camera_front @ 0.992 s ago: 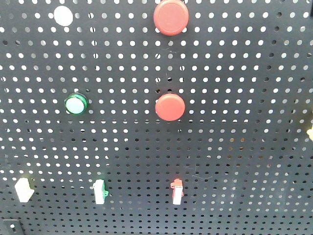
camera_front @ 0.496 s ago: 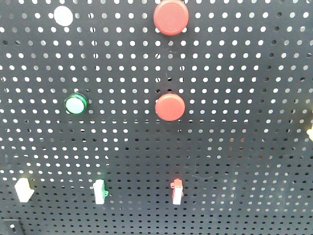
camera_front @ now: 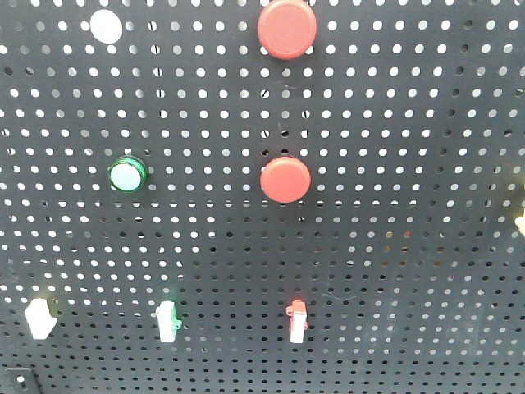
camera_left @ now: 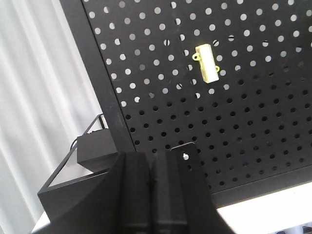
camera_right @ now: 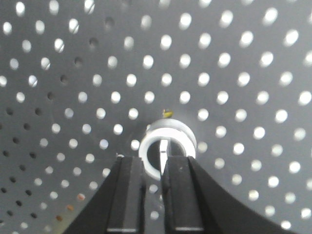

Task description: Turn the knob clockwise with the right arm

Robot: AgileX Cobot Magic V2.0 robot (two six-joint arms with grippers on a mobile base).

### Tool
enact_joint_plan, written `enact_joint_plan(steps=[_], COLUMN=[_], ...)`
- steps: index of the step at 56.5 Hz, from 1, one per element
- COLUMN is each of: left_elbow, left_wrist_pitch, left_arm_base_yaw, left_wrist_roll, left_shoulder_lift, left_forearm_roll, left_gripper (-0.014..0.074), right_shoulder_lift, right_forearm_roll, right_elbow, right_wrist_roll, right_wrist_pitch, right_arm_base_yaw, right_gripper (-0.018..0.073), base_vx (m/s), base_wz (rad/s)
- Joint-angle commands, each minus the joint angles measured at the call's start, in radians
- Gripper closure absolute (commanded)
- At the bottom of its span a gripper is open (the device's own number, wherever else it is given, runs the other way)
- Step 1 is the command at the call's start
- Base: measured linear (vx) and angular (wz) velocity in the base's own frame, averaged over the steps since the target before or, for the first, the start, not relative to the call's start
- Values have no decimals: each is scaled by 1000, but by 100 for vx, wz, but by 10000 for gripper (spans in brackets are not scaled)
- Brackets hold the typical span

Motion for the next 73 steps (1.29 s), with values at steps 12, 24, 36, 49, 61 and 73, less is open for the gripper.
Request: enact_joint_plan(steps=[12, 24, 36, 49, 61, 73], left_elbow=[33, 33, 33, 33, 33, 33], left_wrist_pitch=[-76, -76, -76, -76, -76, -76], left_arm_base_yaw=[-8, -8, -8, -8, -8, -8], left_wrist_roll=[-4, -4, -4, -4, -4, -4], left_shoulder_lift=[-17, -17, -17, -17, -17, -17], left_forearm_roll=[-5, -5, -5, -5, -5, -5], left_gripper=[603, 603, 603, 603, 603, 603], right_shoulder_lift=[-6, -4, -4, 7, 46, 48], right_forearm_roll=[-40, -65, -131, -133, -131, -145], right_elbow=[-30, -30, -30, -30, -30, -30], right_wrist_roll=[79, 88, 88, 84, 83, 84], right_wrist_pitch=[-59, -41, -40, -48, -44, -63], right_arm_base_yaw=[1, 1, 1, 1, 1, 1], right_gripper=[336, 333, 328, 304, 264, 273], base_vx=[0, 0, 0, 0, 0, 0], base_wz=[0, 0, 0, 0, 0, 0])
